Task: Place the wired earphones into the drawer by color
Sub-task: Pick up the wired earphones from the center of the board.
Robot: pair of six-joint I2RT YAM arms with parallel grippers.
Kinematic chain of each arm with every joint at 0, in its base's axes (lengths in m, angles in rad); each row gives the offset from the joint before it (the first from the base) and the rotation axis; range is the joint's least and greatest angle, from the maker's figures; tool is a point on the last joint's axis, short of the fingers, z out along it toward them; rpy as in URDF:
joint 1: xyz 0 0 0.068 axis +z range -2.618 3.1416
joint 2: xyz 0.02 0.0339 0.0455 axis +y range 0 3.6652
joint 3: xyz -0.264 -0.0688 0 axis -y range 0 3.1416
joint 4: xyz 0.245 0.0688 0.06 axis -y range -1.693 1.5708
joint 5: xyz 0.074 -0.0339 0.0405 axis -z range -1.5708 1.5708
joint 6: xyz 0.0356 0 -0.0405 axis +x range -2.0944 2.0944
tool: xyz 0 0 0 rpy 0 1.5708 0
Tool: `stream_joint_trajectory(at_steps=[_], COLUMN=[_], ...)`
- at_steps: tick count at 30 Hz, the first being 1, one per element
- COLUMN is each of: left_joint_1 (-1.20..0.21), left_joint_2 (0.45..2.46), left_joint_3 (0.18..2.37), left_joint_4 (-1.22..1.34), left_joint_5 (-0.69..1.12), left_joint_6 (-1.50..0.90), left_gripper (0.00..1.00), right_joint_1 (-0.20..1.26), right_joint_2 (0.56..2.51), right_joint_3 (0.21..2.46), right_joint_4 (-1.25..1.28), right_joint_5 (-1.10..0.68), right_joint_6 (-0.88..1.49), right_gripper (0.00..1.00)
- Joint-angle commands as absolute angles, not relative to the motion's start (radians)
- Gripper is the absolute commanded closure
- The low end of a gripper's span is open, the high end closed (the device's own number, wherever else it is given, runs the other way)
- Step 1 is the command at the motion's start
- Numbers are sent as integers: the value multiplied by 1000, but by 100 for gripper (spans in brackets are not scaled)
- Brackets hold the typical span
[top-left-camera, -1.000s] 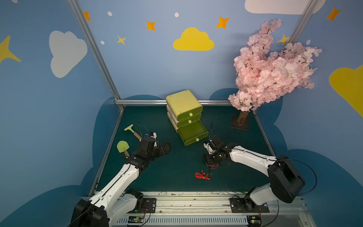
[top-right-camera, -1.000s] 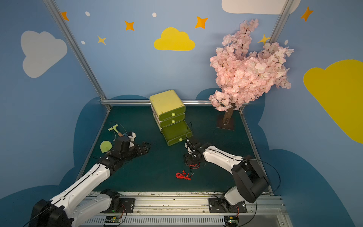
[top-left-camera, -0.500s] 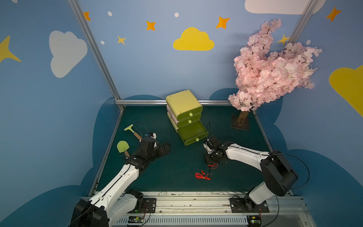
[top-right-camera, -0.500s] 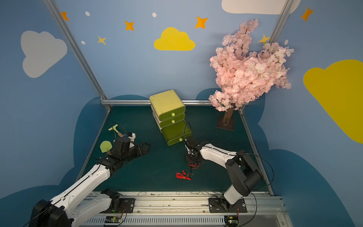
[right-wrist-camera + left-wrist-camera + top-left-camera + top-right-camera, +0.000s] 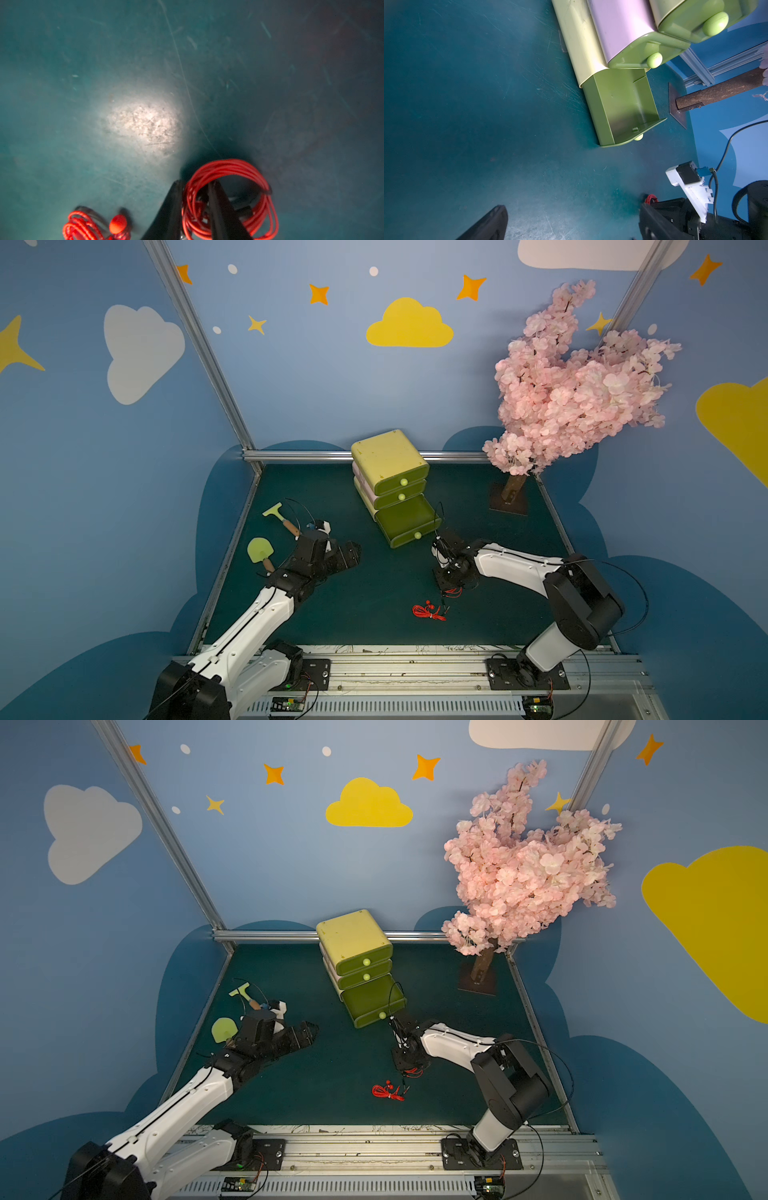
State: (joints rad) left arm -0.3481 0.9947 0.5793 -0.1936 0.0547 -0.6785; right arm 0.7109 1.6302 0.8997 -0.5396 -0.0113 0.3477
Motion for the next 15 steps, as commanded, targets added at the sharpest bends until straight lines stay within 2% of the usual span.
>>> stream_joint_trajectory(at_steps=[1,5,8,15], left_joint_1=[-350,-350,-350,-350], left_joint_2=[980,971,965,950], left_joint_3=[568,568,568,564], left_joint_4=[-209,-216,-220,-222], left_joint_5=[48,46,42,38], left_joint_6=[-676,-675,-674,-675], left_gripper=[0,0,0,0], right_joint_1=[716,716,714,706], right_joint_2=[1644,1624,1597,1548], right_joint_3=[923,922,923,965], right_joint_4=[-568,-569,-575,-621], right_joint_5=[-12,-11,-11,-9], right_joint_6=[350,353,347,322], right_gripper=[82,88,99,100])
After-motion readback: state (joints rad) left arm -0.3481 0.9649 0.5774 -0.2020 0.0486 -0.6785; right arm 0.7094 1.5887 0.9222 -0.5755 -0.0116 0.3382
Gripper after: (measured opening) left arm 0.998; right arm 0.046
